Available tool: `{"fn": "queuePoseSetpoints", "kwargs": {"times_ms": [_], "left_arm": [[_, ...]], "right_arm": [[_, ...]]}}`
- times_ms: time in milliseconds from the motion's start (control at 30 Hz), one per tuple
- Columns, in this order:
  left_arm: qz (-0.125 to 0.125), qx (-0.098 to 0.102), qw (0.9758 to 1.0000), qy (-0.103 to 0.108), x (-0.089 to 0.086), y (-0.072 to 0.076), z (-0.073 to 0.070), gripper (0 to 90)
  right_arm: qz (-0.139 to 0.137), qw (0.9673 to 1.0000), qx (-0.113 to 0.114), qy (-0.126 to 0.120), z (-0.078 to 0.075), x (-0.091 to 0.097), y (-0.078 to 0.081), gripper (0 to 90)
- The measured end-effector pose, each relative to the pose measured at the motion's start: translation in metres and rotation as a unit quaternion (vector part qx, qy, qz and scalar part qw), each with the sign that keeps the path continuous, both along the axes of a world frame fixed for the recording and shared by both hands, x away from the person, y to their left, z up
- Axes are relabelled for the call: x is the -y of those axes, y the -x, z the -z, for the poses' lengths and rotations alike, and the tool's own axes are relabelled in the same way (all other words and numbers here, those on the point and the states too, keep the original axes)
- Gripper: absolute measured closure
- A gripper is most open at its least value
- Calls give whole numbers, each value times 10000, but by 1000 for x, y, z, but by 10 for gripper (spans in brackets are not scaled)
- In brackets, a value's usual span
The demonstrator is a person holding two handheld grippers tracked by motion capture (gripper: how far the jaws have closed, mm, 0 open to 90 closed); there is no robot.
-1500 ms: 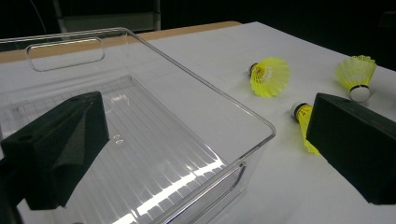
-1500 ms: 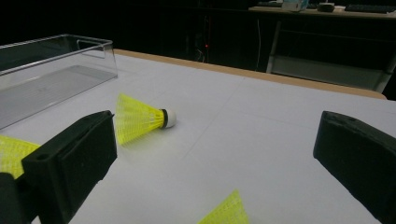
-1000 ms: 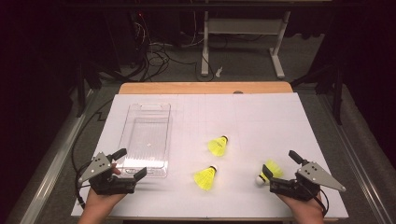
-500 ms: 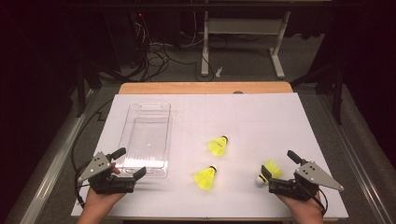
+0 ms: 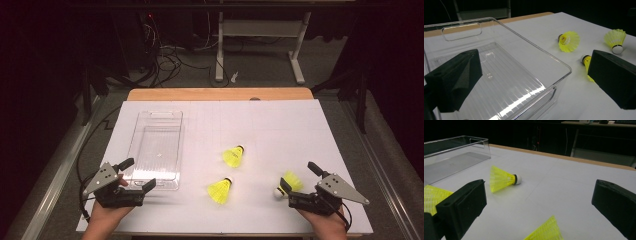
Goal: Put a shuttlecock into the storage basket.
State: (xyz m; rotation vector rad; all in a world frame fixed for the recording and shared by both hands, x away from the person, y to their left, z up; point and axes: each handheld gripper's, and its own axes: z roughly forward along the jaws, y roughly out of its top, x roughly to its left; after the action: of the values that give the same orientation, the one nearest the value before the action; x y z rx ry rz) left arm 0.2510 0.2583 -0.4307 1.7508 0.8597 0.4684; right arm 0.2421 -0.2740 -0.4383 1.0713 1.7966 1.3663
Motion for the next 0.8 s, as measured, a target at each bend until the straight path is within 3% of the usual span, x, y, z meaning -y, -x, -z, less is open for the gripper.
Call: {"fn": "queuePoseSetpoints", "kwargs": {"times_ms": [467,800], "left_arm": [[-522,-97,9985,119,-35,-1,-3,6],[-636,-200,9977,77,-47,-1,-1,3]], "right_arm": [[40,10000,-40,2,0,1,0,6],[29,10000,-62,11,0,2,1,4]]}}
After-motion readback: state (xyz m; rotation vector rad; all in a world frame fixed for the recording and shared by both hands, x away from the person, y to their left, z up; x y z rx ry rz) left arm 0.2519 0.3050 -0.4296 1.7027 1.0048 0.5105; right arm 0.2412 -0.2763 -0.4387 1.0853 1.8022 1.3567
